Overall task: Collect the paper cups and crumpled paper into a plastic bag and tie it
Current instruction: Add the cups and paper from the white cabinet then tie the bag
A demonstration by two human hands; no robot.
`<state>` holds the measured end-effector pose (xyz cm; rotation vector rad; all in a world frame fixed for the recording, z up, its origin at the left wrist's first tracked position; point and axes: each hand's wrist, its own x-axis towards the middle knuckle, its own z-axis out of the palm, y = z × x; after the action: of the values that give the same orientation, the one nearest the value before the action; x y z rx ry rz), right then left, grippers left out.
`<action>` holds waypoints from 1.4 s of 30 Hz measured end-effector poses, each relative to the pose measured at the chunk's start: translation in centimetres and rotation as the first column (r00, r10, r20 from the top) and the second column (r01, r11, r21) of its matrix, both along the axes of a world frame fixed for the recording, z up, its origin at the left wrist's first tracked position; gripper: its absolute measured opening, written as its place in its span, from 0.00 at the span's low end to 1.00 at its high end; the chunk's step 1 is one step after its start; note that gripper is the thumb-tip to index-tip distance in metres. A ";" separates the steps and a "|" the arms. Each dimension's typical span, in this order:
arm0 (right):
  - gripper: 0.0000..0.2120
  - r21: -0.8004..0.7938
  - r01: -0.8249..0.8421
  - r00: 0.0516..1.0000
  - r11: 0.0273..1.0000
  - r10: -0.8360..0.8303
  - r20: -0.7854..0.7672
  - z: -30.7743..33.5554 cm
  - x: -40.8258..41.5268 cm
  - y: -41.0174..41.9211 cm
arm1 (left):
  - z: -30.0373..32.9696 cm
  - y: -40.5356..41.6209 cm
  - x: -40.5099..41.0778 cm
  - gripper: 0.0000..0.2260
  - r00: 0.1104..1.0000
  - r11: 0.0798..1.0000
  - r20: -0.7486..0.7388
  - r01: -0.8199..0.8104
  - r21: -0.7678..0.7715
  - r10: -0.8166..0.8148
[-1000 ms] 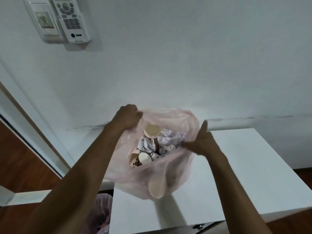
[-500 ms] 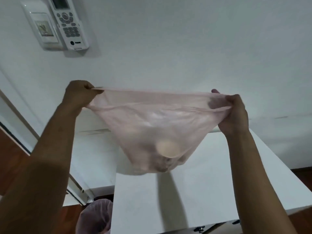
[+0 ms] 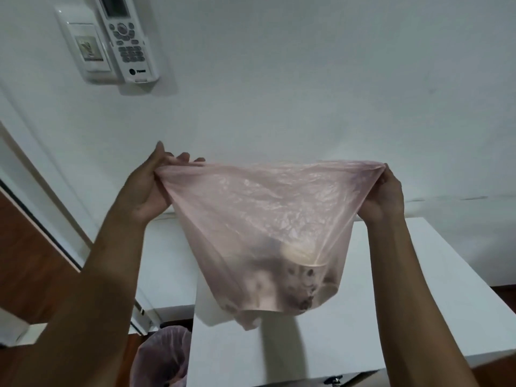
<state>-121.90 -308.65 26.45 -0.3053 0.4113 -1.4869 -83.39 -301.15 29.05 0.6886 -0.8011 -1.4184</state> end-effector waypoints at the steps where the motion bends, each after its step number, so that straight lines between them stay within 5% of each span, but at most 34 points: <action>1: 0.08 0.014 0.018 1.000 1.000 -0.018 -0.019 -0.1 0.0 0.1 | -0.3 -0.3 -0.2 0.23 0.997 1.000 -0.073 -0.017 0.014 0.018; 5: 0.12 -0.012 0.014 1.000 1.000 -0.014 -0.020 0.0 0.5 1.3 | -1.2 -0.6 -1.2 0.21 0.969 0.999 -0.244 -0.037 -0.028 0.029; 8: 0.14 -0.113 -0.062 0.995 0.992 0.053 -0.082 -0.3 0.4 2.1 | -2.0 -0.5 -1.5 0.08 0.992 0.987 -0.127 -0.020 -0.158 0.000; 12: 0.08 -0.180 -0.063 0.926 0.982 -0.010 -0.376 -0.8 0.5 2.1 | -2.2 -0.7 -2.5 0.14 0.995 0.980 0.006 -0.102 -0.171 0.104; 18: 0.22 -0.176 0.097 0.930 0.980 -0.152 -0.336 -2.1 1.3 2.5 | -2.5 -1.3 -4.0 0.10 0.977 0.976 0.056 -0.200 -0.089 0.206; 22: 0.21 -0.160 0.125 0.920 0.979 -0.175 -0.350 -2.6 2.4 2.6 | -2.9 -1.1 -4.9 0.12 0.973 0.977 0.109 -0.193 -0.084 0.202; 26: 0.17 -0.117 0.022 0.878 0.993 -0.075 -0.473 -2.5 4.4 3.3 | -2.7 -1.0 -7.0 0.14 0.983 0.982 0.061 -0.167 -0.088 0.173; 34: 0.12 -0.062 -0.236 0.914 0.970 0.200 -0.353 -1.5 6.8 4.8 | -2.6 -0.4 -9.6 0.11 0.993 1.000 -0.115 0.019 -0.022 -0.021; 37: 0.01 0.088 -0.235 0.914 0.968 0.251 -0.318 -1.4 7.5 5.1 | -2.8 0.0 -9.8 0.13 0.997 0.997 -0.041 0.060 -0.054 -0.062; 42: 0.12 0.100 -0.264 0.860 0.959 0.281 -0.427 -1.8 8.5 5.4 | -3.3 0.6 -10.5 0.12 0.994 0.993 0.080 0.081 -0.083 -0.074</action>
<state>-113.45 -303.25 24.62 -0.6486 0.7251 -1.1225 -93.91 -300.54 25.72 0.6544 -0.9529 -1.4255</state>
